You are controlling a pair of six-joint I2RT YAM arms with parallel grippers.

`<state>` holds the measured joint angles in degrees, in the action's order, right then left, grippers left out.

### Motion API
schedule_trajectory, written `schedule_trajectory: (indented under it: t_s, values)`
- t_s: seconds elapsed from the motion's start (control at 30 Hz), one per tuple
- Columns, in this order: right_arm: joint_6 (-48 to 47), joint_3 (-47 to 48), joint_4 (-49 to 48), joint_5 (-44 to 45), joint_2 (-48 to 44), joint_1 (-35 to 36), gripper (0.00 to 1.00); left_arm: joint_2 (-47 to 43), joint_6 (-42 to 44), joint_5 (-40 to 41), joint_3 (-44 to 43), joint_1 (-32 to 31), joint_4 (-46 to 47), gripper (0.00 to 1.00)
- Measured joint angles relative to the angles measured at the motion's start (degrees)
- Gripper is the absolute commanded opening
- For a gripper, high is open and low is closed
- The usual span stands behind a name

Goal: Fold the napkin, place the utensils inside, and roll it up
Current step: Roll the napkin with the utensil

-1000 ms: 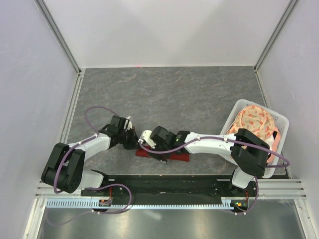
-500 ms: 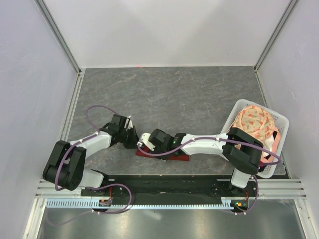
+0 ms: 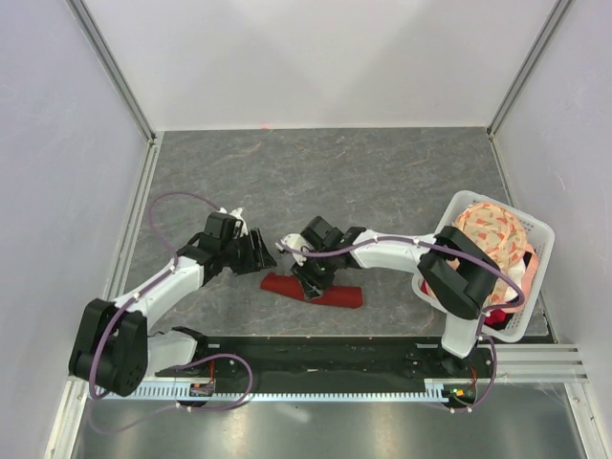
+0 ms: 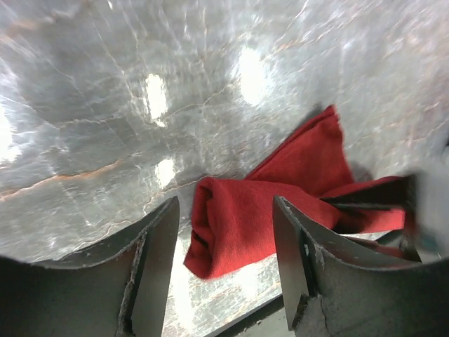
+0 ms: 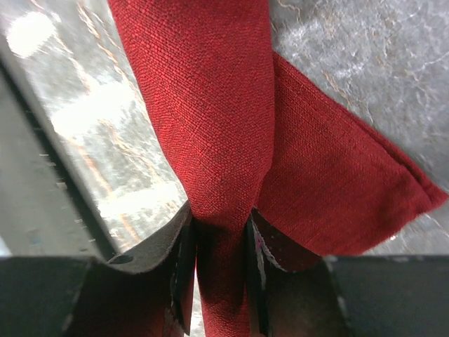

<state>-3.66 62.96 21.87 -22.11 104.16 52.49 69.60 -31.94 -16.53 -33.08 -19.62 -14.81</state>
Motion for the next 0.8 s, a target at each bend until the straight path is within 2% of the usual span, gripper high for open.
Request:
schedule_trajectory:
  t_s: [0.23, 0.4, 0.67, 0.73, 0.8]
  values:
    - [2.93, 4.17, 3.39, -15.30, 6.12, -5.73, 0.35, -7.08, 0.02, 0.76, 2.71, 0.00, 1.55, 0.60]
    - [4.33, 5.40, 4.98, -24.28, 9.84, -8.33, 0.35, -8.55, -0.07, -1.07, 6.32, 0.00, 3.04, 0.57]
    - [6.36, 6.03, 6.60, -31.30, 13.31, -10.54, 0.35, -7.43, -0.37, -4.57, 8.79, 0.00, 7.19, 0.52]
    - [6.69, 6.21, 6.91, -32.22, 13.84, -10.78, 0.36, -6.64, -0.63, -5.60, 9.53, 0.00, 8.90, 0.49]
    - [6.93, 6.32, 7.06, -32.85, 14.23, -11.02, 0.38, -5.77, -1.05, -6.60, 10.82, 0.00, 11.04, 0.38]
